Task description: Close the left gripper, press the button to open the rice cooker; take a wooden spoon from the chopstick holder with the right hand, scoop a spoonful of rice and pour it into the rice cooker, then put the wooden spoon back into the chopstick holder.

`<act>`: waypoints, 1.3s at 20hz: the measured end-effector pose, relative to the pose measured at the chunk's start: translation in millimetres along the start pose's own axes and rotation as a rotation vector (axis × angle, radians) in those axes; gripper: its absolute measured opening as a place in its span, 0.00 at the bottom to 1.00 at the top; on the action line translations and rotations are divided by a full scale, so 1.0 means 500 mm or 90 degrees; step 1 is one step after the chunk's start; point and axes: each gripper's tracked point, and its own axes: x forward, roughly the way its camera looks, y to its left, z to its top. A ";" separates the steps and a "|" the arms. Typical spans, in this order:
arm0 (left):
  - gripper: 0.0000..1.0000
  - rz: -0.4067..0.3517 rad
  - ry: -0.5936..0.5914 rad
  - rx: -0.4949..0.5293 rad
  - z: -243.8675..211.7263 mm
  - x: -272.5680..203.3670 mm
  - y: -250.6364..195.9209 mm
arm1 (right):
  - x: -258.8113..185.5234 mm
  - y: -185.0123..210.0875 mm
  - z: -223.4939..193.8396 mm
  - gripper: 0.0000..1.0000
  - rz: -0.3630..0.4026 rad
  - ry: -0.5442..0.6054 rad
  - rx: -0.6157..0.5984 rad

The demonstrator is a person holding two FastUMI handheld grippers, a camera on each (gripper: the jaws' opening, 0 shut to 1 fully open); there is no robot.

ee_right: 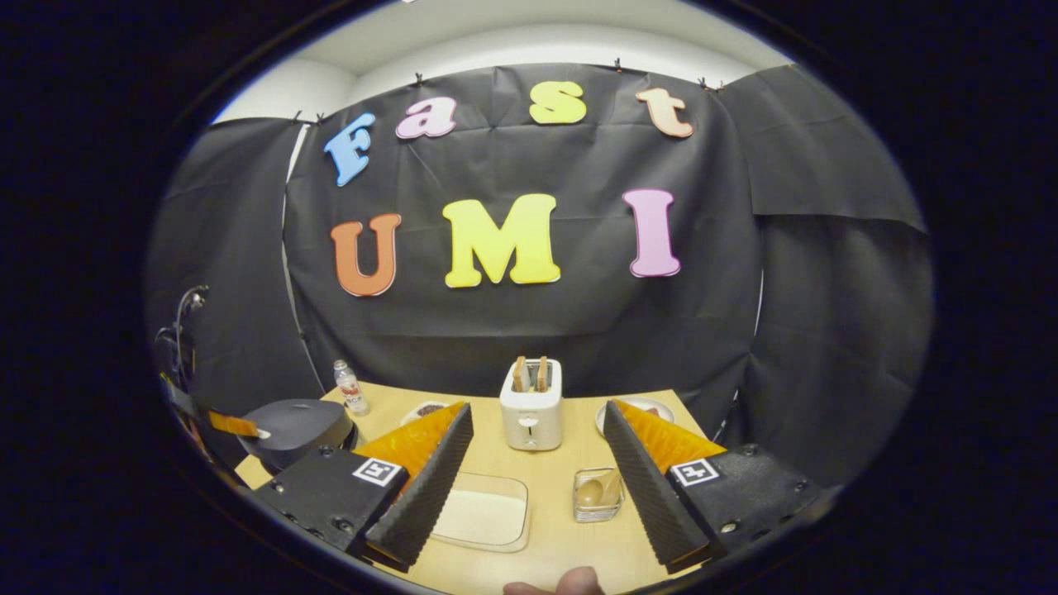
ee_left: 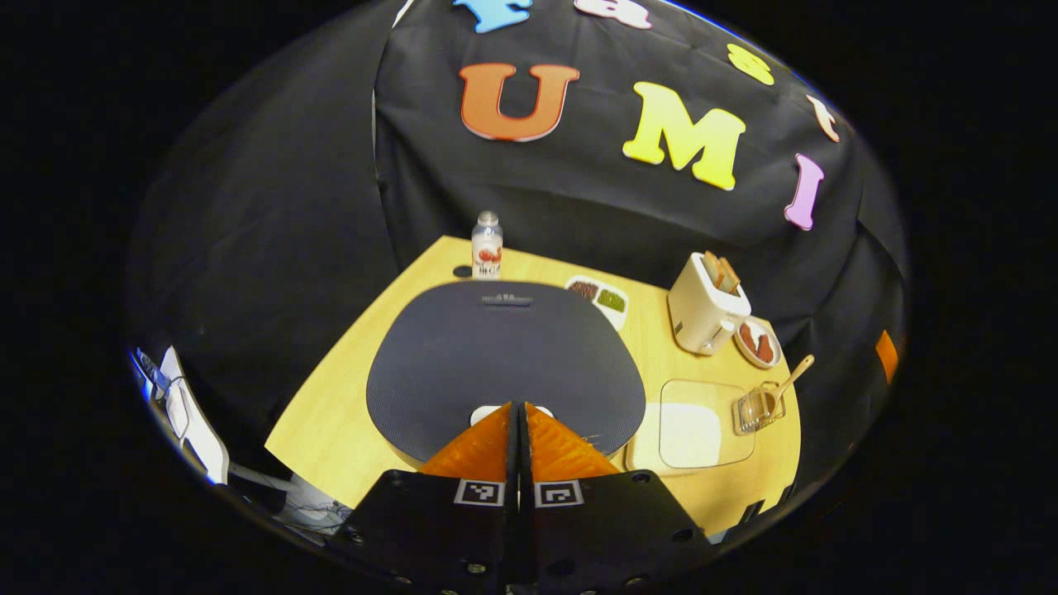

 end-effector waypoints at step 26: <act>0.78 -0.071 -0.267 0.007 0.119 -0.218 -0.109 | -0.021 -0.085 -0.022 1.00 -0.015 0.031 0.048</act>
